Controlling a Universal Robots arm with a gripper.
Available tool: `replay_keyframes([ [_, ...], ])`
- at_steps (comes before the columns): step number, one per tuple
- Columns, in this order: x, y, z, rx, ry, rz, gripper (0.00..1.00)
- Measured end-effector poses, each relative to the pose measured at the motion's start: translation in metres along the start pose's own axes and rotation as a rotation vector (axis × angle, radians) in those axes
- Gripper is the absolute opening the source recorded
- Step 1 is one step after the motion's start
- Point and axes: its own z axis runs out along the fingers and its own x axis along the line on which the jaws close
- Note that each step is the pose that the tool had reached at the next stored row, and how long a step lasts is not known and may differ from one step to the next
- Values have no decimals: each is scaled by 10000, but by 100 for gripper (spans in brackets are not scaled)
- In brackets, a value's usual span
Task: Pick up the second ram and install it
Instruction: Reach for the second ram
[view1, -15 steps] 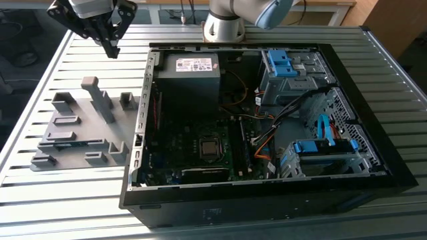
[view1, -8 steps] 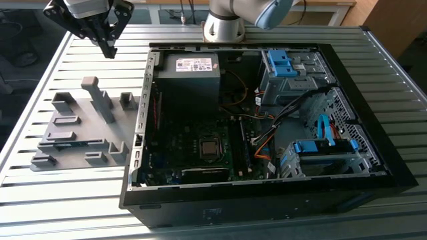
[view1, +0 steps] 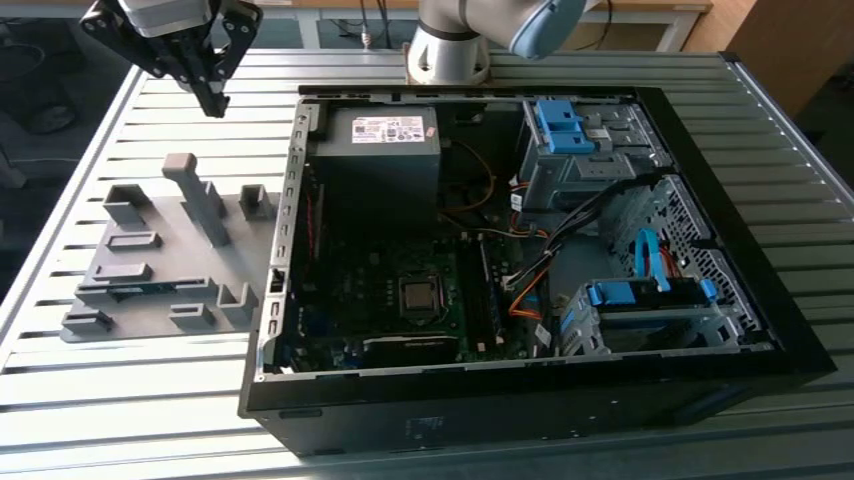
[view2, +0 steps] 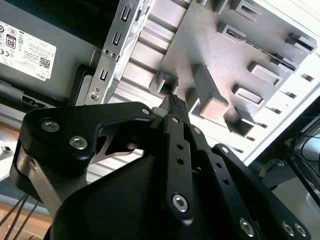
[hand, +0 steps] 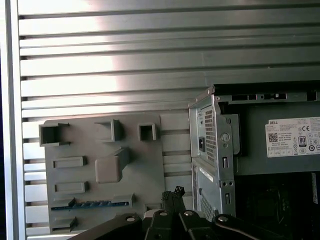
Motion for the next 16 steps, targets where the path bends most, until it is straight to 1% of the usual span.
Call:
replay_keyframes([
  [5, 34, -3, 1, 0, -1, -1, 11],
  [16, 186, -14, -1, 0, 0, 0, 11],
])
